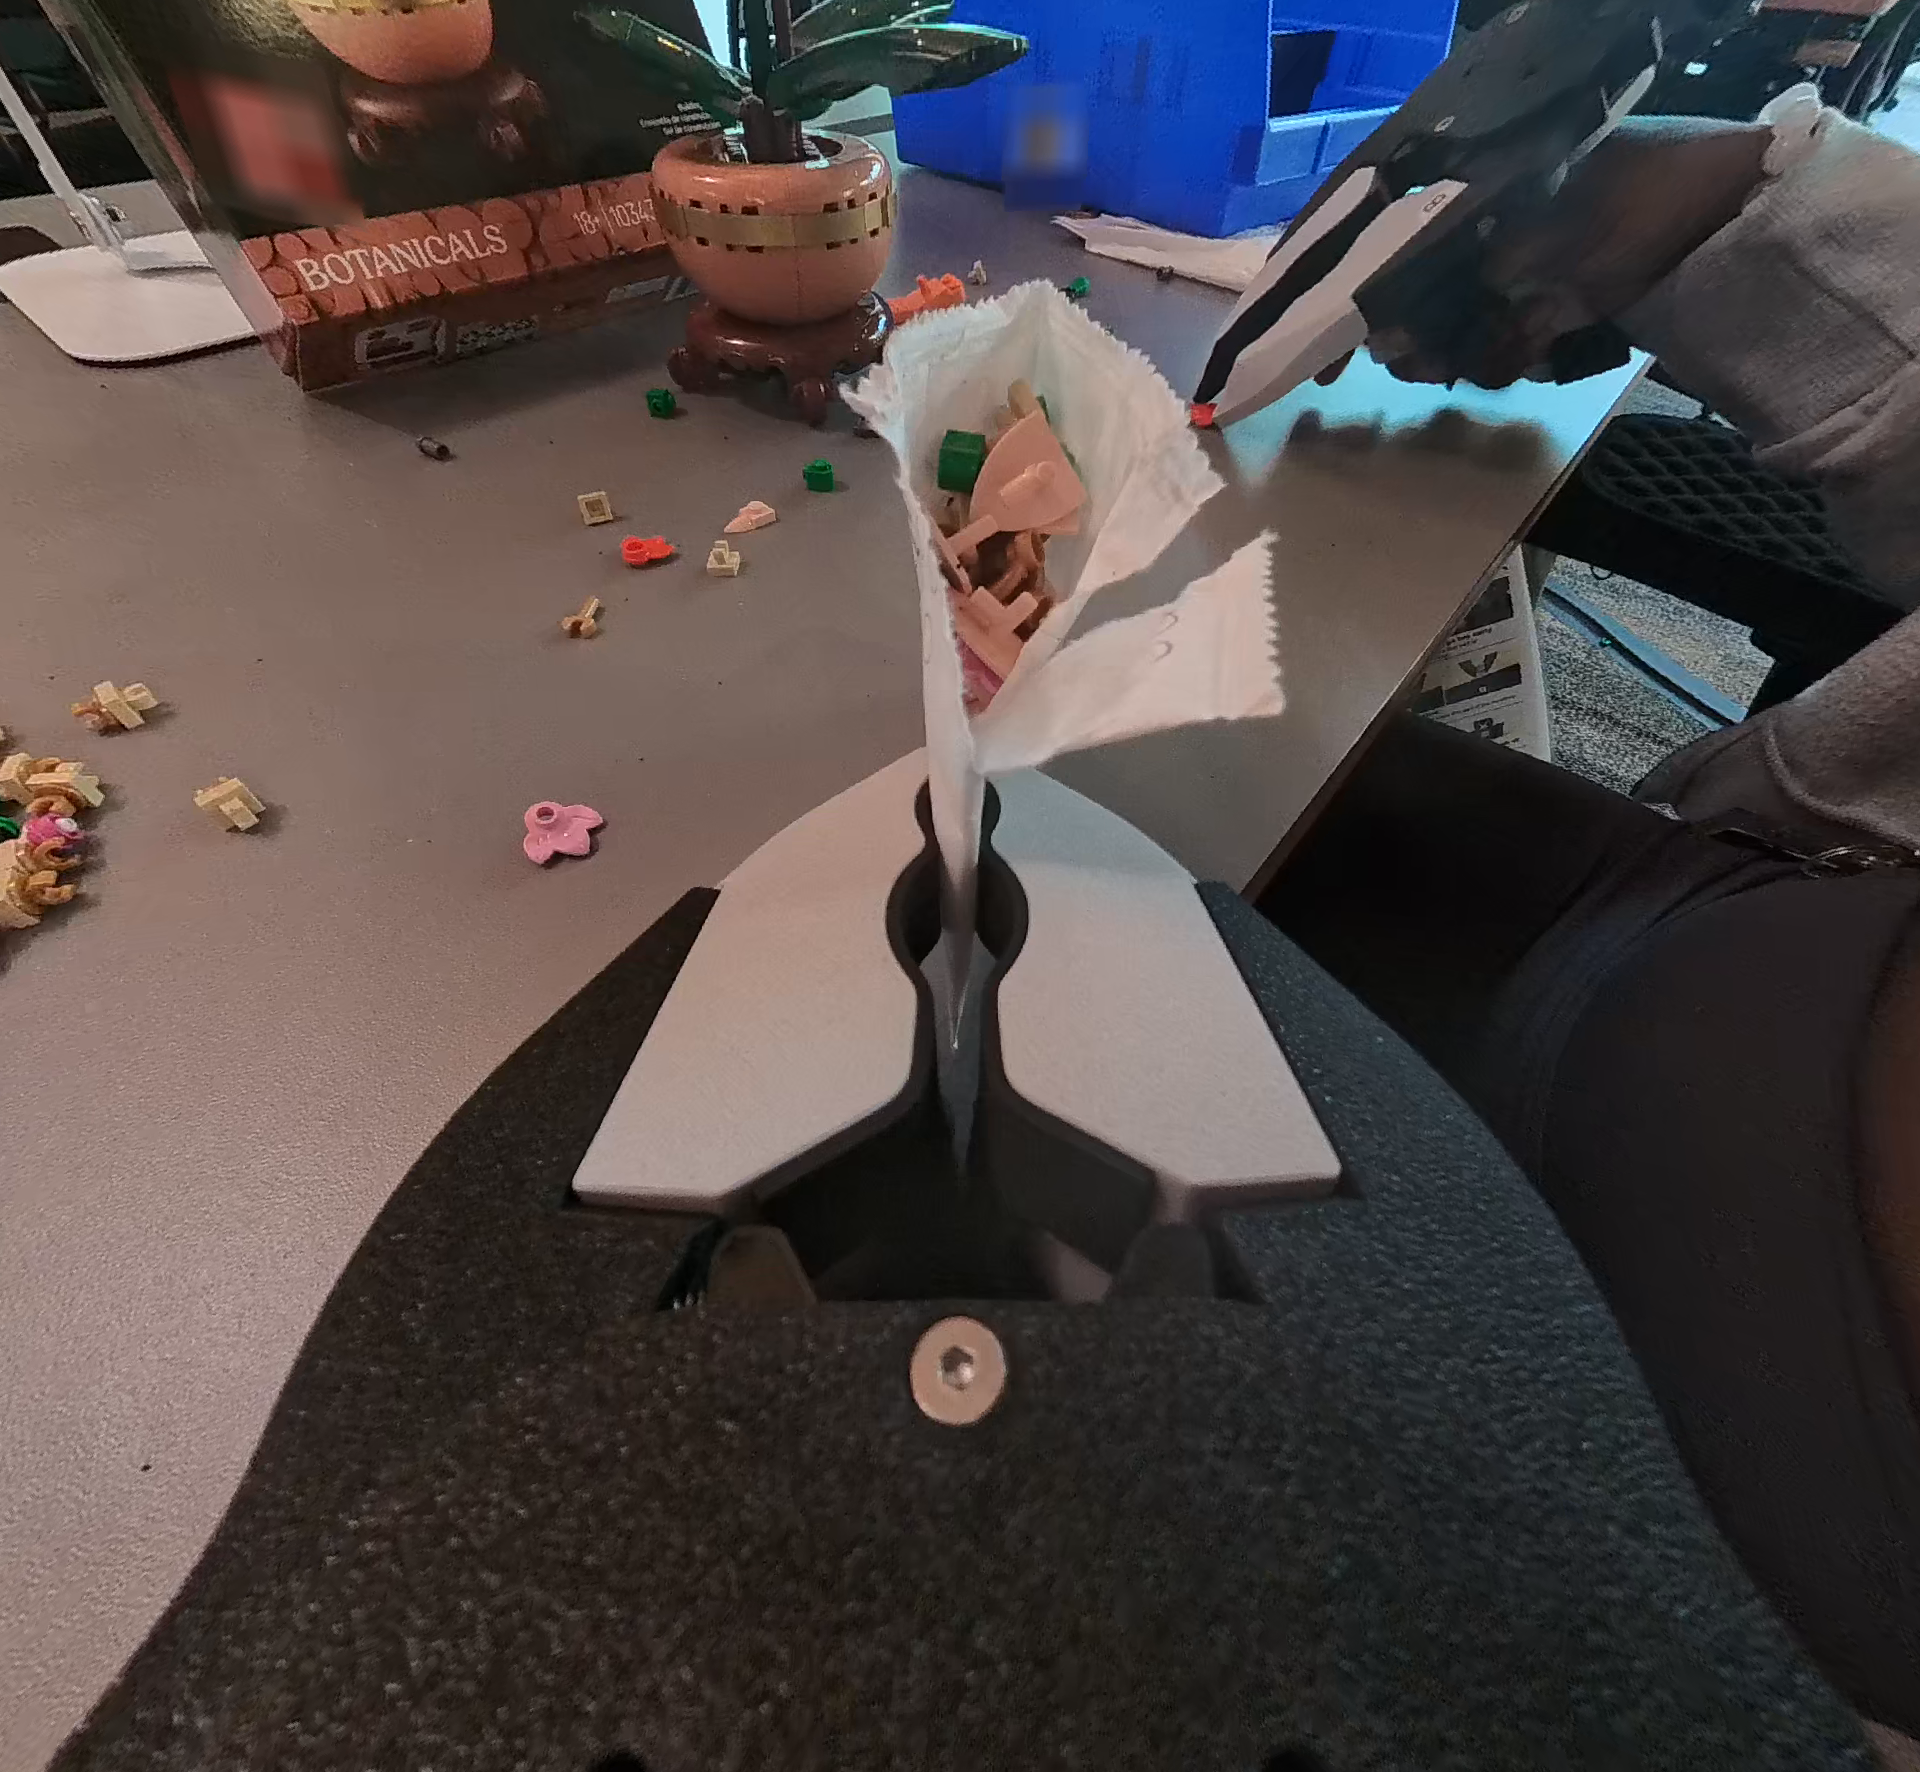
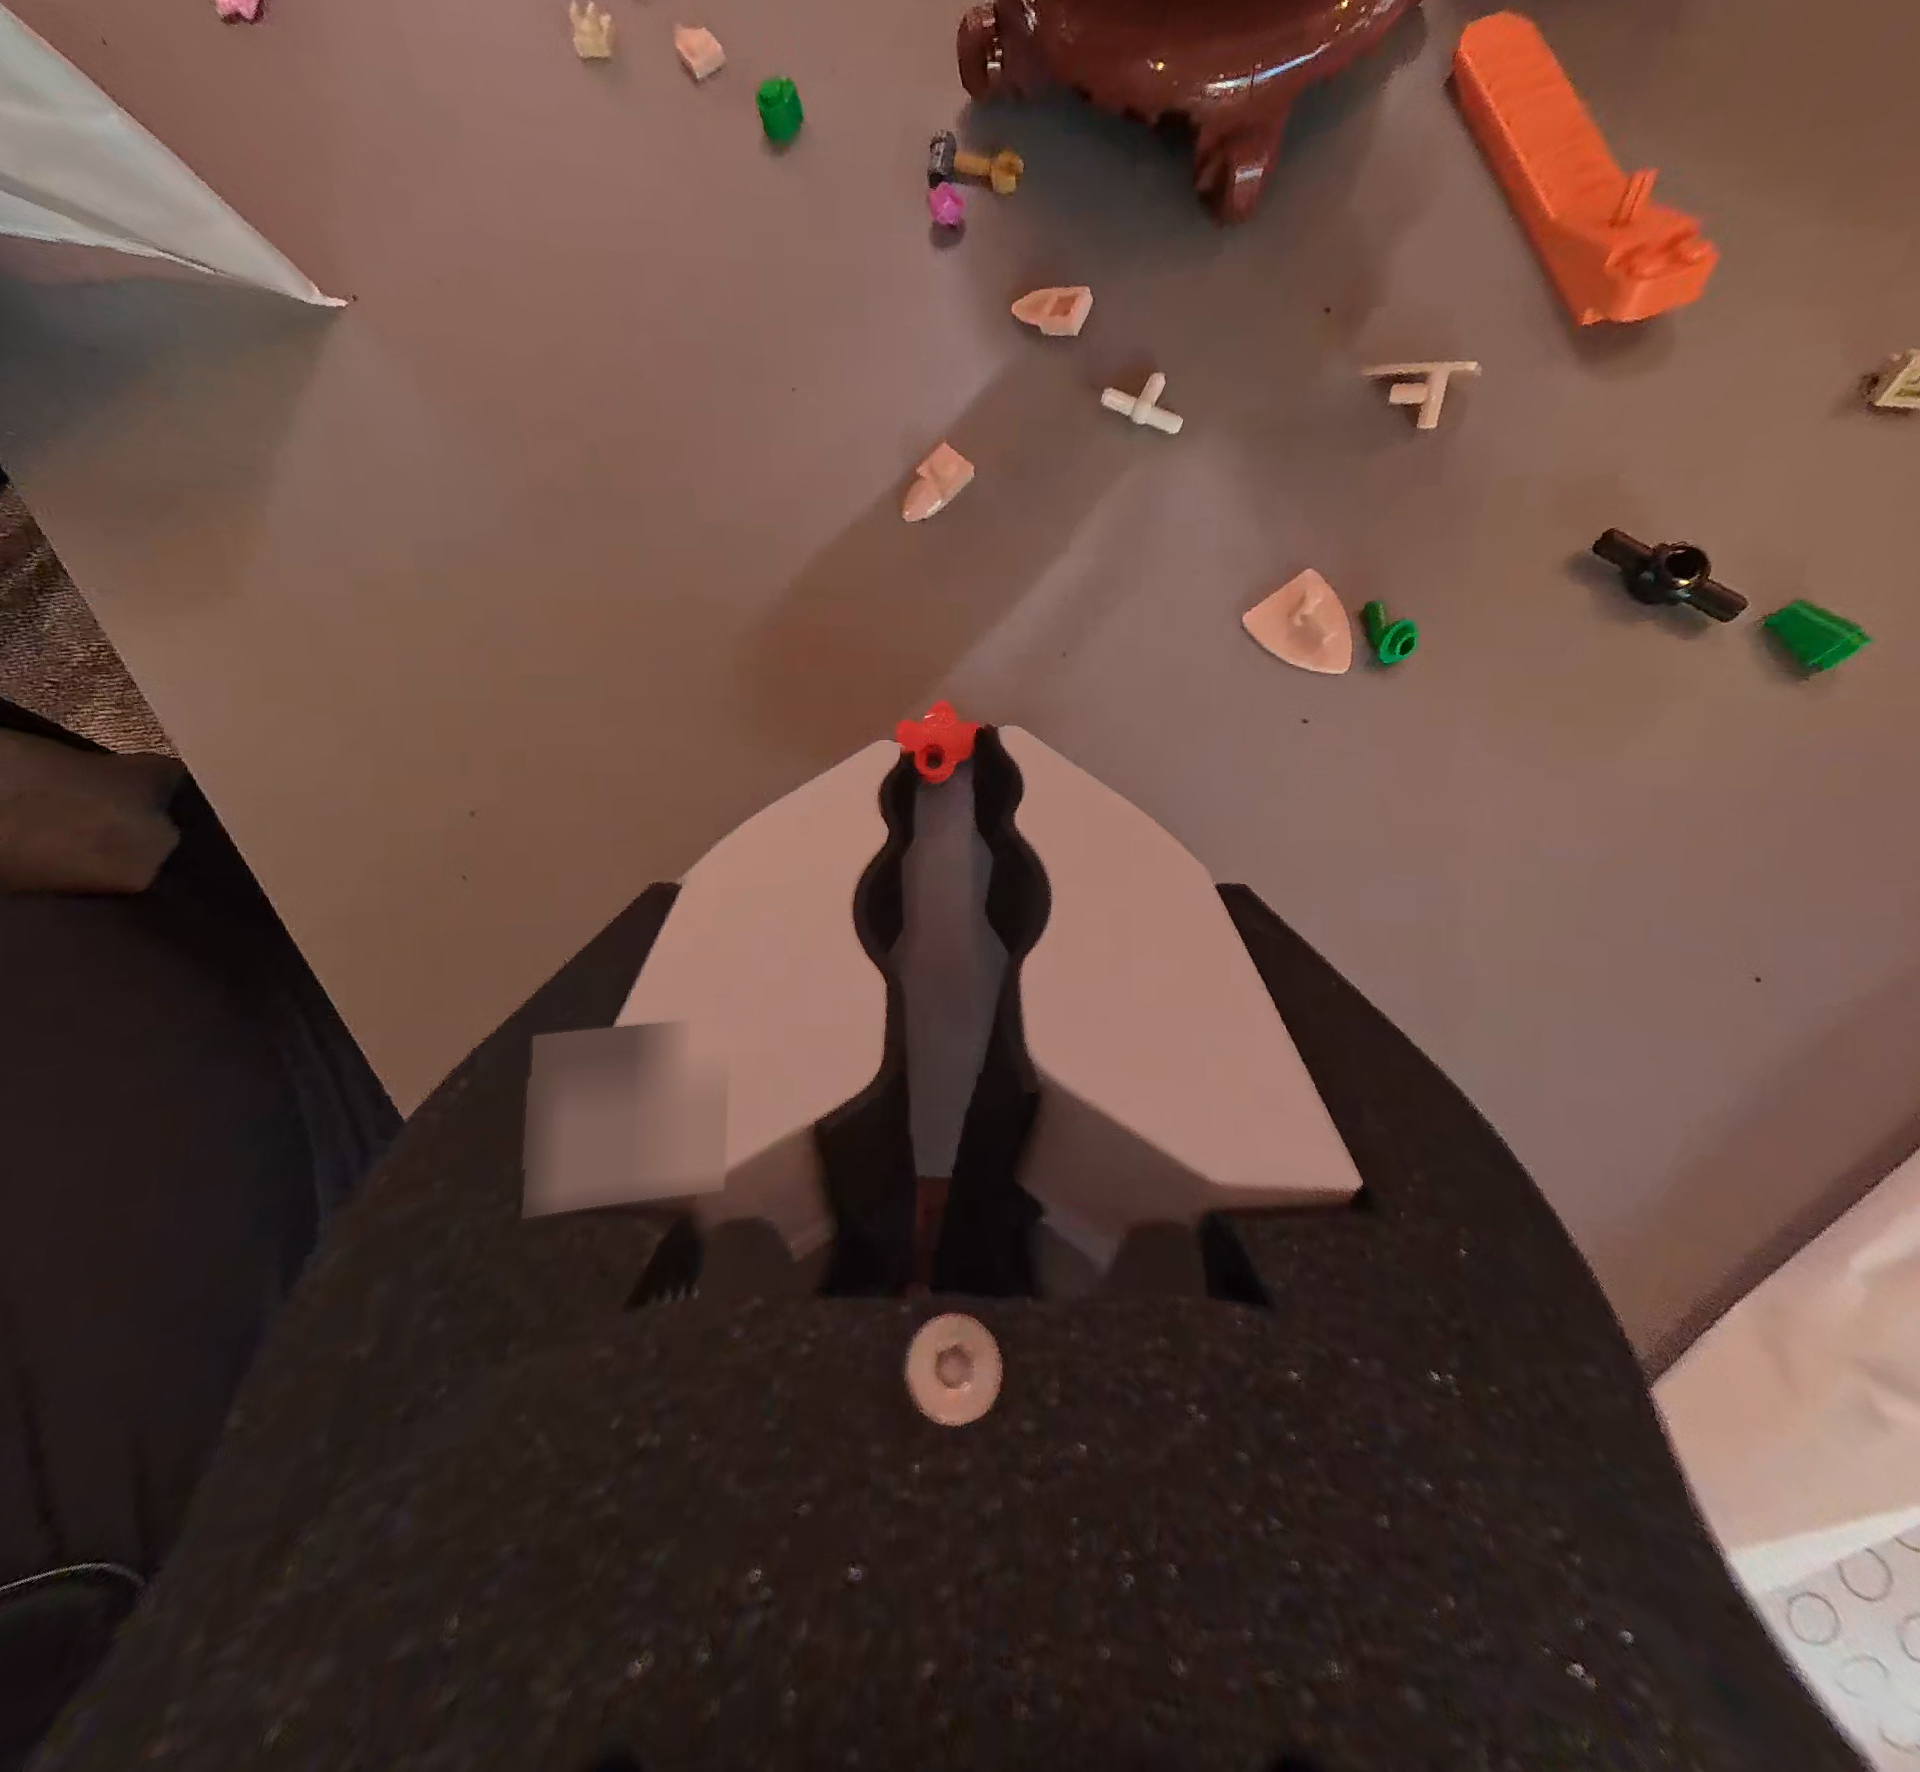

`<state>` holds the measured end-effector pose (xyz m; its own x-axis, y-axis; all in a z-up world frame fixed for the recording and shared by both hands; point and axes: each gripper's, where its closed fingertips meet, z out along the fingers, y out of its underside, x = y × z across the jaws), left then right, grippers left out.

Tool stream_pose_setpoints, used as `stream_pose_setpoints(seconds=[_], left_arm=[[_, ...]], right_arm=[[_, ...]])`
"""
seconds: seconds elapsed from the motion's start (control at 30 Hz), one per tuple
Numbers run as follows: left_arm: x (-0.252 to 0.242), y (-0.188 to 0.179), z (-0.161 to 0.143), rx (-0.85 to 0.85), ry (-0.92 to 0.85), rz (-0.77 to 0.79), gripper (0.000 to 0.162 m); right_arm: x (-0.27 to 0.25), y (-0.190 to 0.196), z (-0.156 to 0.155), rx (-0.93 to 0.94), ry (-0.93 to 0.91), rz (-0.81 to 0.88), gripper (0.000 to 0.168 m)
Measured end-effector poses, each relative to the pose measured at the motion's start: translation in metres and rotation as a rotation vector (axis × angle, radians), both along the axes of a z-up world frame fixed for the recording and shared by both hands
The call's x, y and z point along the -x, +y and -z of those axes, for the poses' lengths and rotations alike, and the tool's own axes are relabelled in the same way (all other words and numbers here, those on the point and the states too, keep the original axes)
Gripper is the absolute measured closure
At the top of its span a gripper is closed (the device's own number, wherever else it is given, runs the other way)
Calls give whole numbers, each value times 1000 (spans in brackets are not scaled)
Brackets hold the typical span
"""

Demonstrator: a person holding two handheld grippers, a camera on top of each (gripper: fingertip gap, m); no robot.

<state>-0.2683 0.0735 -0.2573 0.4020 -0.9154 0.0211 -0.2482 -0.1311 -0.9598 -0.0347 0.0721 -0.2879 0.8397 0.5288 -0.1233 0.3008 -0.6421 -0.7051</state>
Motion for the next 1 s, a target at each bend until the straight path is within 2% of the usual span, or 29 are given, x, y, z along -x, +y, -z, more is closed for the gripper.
stream_pose_setpoints(seconds=[0.13, 0.27, 0.37, 0.47, 0.6, 0.67, 0.77, 1.0], left_arm=[[0, 0, 0, -1, 0, 0, 162], [0, 0, 0, -2, 0, 0, 162], [0, 0, 0, -3, 1, 0, 162], [0, 0, 0, -2, 0, 0, 162], [0, 1, 0, -1, 0, -1, 161], [0, 1, 0, -3, 1, -2, 161], [0, -1, -1, -1, -2, 1, 161], [0, 0, 0, 1, -4, 3, 161]], right_arm=[[5, 4, -7, -26, 23, -1, 160], [53, 8, -43, -111, 141, -104, 163], [71, 16, -52, -154, 79, -155, 163], [108, 17, -73, -176, 203, -248, 163], [184, 2, -104, -254, 289, -463, 163], [210, -2, -100, -237, 240, -532, 161], [221, 4, -85, -226, 107, -541, 141], [216, 12, -90, -274, 111, -512, 136]])
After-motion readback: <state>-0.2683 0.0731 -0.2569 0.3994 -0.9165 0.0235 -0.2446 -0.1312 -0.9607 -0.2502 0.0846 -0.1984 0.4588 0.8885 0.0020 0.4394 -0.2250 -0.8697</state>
